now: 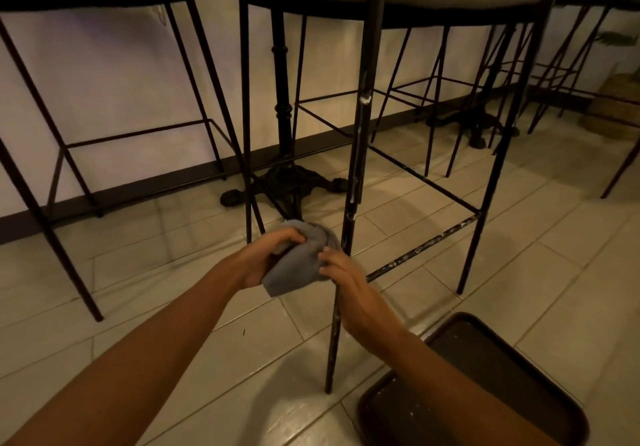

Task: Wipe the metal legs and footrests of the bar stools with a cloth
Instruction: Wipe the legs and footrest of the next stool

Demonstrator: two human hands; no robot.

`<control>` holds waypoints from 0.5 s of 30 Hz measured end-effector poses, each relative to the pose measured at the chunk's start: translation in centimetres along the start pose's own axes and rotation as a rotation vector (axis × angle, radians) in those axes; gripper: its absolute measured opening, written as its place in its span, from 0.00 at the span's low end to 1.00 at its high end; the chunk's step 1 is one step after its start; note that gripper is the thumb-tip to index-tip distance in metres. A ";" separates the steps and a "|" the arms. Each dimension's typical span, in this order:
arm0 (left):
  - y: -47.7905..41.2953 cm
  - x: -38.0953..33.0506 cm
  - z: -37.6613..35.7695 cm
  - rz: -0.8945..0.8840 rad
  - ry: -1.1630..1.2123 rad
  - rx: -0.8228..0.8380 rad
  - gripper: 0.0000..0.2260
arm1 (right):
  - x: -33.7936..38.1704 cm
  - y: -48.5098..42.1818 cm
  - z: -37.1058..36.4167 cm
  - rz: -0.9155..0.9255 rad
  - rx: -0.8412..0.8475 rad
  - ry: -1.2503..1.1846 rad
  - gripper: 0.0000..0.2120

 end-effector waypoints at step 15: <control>0.9 -4.0 -5.4 -0.301 0.316 -0.242 0.14 | -8.5 3.7 1.7 -0.331 0.242 0.595 0.30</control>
Point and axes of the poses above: each hand's wrist, its own y-axis away from the middle knuckle, its own z-axis out of the back of the hand, x = y × z, the point moved 3 cm from there along -y, towards the middle knuckle, and after that the axes turned 6 degrees about x, right-handed, at the moved point
